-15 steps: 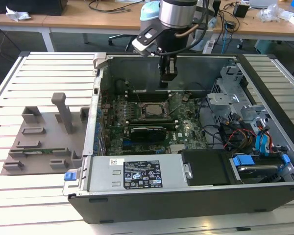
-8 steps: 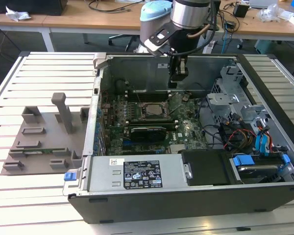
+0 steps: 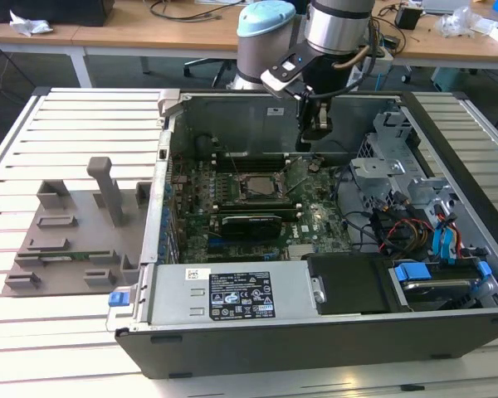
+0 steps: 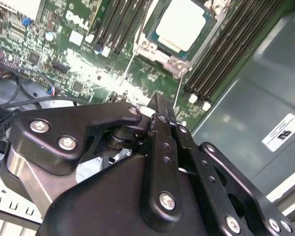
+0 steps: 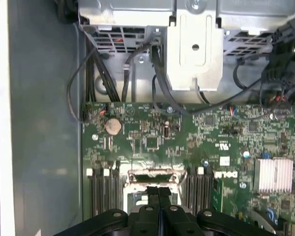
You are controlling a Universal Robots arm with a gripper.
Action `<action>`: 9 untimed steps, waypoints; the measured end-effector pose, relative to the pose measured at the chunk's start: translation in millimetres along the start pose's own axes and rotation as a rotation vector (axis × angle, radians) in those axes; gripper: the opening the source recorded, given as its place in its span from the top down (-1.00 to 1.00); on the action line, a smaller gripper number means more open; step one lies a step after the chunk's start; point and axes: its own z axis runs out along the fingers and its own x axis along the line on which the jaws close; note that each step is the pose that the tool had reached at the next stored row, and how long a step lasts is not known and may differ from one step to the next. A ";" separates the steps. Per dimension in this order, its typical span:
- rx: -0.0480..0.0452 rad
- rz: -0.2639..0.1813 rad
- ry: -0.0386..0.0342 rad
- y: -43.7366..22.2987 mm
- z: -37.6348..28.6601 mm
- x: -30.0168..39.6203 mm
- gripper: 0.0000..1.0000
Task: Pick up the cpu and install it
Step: 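Close the cpu cover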
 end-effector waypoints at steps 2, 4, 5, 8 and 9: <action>0.0029 0.000 -0.0001 5.9 2.4 0.5 0.79; 0.0051 0.000 0.0000 10.8 4.7 0.9 0.79; 0.0066 -0.001 -0.0001 14.3 6.6 1.2 0.79; 0.0106 -0.001 0.0000 24.9 14.4 2.1 0.79; 0.0113 -0.001 -0.0001 27.2 18.2 2.3 0.79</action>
